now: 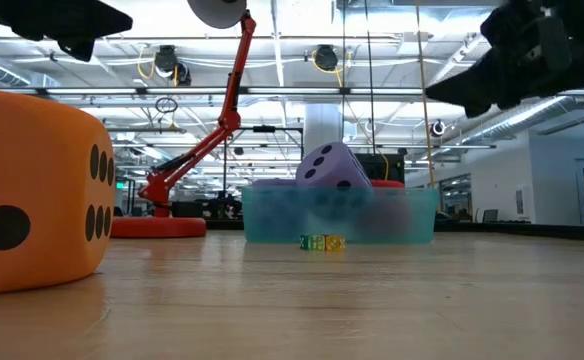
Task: Pick & Place Dice
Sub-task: Put the large orange die into the blue bin
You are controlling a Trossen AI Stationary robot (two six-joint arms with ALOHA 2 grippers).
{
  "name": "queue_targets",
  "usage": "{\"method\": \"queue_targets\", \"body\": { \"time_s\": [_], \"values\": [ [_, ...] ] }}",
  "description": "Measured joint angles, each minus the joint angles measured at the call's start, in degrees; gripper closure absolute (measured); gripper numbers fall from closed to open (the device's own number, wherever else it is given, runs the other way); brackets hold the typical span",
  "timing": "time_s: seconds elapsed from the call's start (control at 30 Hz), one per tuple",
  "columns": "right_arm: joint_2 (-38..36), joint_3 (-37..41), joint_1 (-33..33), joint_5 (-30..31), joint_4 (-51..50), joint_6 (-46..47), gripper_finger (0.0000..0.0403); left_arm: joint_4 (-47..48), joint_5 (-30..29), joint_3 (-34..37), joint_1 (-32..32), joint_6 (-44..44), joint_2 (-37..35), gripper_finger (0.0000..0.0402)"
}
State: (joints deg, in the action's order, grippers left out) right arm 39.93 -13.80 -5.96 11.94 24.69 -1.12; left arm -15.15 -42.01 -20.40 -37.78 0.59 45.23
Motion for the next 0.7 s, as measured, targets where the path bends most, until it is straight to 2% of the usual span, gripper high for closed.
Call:
{"method": "queue_targets", "body": {
  "time_s": [0.17, 0.27, 0.47, 0.6, 0.7],
  "values": [
    [0.0, 1.1, 0.0, 0.0, 1.0, 0.5, 0.0403, -3.9, 1.5, -0.3, 0.0, 4.9, 0.0, 0.0397],
    [0.0, 1.1, 0.0, 0.0, 1.1, 0.4, 0.0403, -0.1, 1.2, -4.5, -0.7, 7.6, 0.8, 0.0397],
    [0.0, 1.1, 0.0, 0.0, 1.1, 0.6, 0.0403, 20.2, -6.8, -18.7, -4.1, 14.1, 8.9, 0.0377],
    [0.0, 1.1, 0.0, 0.0, 1.0, 0.9, 0.0403, 34.4, -5.0, -27.6, -5.0, 23.2, 16.8, 0.0345],
    [0.0, 1.1, 0.0, 0.0, 1.0, 0.9, 0.0403, 41.0, -0.3, -33.4, -5.5, 29.9, 22.5, 0.0314]
  ]
}}
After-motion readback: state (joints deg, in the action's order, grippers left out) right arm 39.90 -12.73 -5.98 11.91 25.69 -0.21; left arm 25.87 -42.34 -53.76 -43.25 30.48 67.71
